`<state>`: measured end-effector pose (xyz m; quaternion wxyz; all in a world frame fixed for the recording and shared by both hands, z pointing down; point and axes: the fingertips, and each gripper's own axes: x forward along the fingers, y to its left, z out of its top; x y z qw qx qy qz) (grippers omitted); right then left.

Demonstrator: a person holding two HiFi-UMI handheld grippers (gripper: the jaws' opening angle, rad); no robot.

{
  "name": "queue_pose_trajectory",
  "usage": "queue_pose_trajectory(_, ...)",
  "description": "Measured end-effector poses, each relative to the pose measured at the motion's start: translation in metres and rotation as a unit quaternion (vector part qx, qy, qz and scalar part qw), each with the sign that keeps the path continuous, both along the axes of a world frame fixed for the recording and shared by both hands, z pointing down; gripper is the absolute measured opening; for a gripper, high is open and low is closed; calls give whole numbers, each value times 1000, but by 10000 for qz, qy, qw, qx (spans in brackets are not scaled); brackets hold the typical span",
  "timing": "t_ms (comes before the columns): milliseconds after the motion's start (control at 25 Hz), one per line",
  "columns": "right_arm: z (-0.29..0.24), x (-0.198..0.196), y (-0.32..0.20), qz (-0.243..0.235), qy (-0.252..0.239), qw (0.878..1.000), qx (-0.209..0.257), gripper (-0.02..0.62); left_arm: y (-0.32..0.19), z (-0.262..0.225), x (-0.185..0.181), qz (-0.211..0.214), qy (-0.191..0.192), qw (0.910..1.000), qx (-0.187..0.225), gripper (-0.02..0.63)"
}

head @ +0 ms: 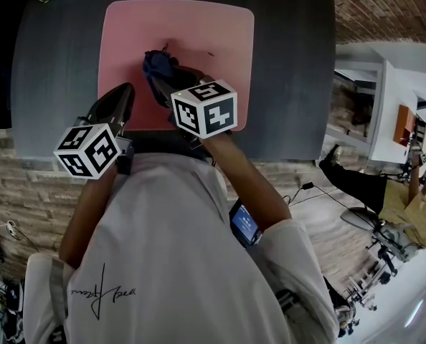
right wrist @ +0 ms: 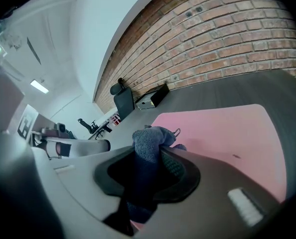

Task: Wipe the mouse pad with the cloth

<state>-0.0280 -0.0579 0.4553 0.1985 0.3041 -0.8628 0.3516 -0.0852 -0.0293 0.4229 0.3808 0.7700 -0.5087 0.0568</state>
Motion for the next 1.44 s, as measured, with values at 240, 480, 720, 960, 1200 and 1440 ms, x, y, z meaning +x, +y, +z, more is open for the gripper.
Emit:
queue_pose_trajectory(240, -11, 10, 6, 122, -65, 9999, 83, 101, -1, -6, 2, 85, -32, 9999, 77, 11)
queue_pose_trajectory(480, -28, 19, 14, 247, -147, 9992, 288, 98, 0, -16, 8, 166, 14, 9997, 191, 11)
queue_pose_trajectory(720, -45, 29, 21, 218, -108, 9981, 559, 98, 1, -29, 20, 266, 83, 9990, 337, 11)
queue_pose_trajectory(960, -56, 42, 25, 243, -135, 9973, 680, 98, 1, -35, 29, 339, 87, 9985, 410, 12)
queue_pose_trajectory(1200, -62, 47, 32, 251, -166, 9967, 750, 98, 4, -40, 32, 380, 79, 9982, 464, 11)
queue_pose_trajectory(1440, -69, 56, 39, 262, -206, 9961, 814, 98, 8, -43, 41, 418, 73, 9979, 491, 11)
